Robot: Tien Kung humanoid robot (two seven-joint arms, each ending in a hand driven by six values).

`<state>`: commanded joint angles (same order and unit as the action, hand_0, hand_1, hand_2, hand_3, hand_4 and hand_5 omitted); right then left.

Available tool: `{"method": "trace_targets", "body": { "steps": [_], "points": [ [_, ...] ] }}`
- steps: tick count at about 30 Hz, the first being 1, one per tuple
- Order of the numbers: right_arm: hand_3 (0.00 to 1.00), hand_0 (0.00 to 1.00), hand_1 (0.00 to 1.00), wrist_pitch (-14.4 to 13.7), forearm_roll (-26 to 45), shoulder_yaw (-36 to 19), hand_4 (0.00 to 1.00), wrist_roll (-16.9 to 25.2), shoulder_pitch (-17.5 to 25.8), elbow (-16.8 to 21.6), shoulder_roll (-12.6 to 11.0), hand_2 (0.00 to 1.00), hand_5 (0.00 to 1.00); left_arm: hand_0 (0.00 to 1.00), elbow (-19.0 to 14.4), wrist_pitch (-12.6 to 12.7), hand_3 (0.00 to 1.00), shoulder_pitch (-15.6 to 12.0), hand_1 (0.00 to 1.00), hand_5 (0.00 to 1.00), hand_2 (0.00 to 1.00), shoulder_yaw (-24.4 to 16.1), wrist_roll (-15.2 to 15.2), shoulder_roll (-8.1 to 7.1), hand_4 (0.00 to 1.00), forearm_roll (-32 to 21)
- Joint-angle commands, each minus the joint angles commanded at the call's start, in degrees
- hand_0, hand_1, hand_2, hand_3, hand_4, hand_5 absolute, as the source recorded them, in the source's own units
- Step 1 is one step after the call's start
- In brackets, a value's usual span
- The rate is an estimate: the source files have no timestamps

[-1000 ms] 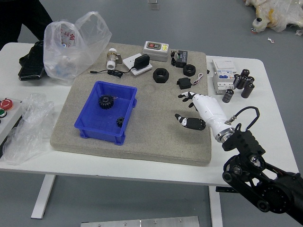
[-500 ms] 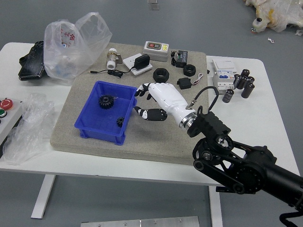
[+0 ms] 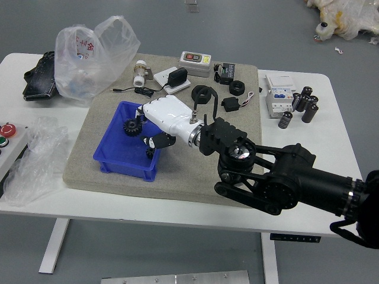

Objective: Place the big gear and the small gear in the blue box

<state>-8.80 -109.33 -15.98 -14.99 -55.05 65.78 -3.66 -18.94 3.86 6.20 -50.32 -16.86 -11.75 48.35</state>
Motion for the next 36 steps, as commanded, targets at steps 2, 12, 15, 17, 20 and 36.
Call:
{"method": "trace_targets", "body": {
  "steps": [2,12,15,17,20,36],
  "points": [
    [0.739,0.808,0.778,1.2,0.6,1.1,0.689,-0.4,-1.3,-1.1,0.7,0.783,0.263,0.643,0.0,0.0,0.688,0.1,0.665,0.161,0.635,-0.1,-0.1,-0.07,0.684,0.2],
    [0.802,0.893,0.838,0.7,3.0,1.4,0.684,0.3,-2.3,-3.0,1.2,0.841,0.272,0.643,0.0,0.0,0.688,0.6,0.665,0.161,0.635,-0.3,-0.1,-0.43,0.684,0.4],
    [0.802,0.893,0.838,-2.3,5.9,0.1,0.684,2.4,-1.1,-1.7,0.5,0.841,0.272,0.643,0.0,0.1,0.688,0.8,0.665,0.161,0.635,-0.2,0.0,-0.53,0.684,0.2],
    [0.787,0.749,0.783,-4.5,8.8,-1.3,0.684,4.3,0.1,-0.1,-0.3,0.809,0.27,0.644,0.1,0.2,0.688,0.9,0.665,0.161,0.634,-0.1,0.1,-0.57,0.684,0.1],
    [0.787,0.749,0.783,-7.9,13.8,-4.8,0.684,7.6,3.2,3.1,-2.3,0.809,0.27,0.644,0.2,0.3,0.688,1.1,0.665,0.161,0.634,0.5,0.6,-0.64,0.684,-0.8],
    [0.786,0.565,0.686,-13.5,23.8,-27.1,0.674,14.0,25.3,17.5,-12.4,0.745,0.265,0.644,0.6,0.6,0.688,0.7,0.665,0.16,0.635,3.1,2.4,-0.5,0.684,-4.0]
  ]
}}
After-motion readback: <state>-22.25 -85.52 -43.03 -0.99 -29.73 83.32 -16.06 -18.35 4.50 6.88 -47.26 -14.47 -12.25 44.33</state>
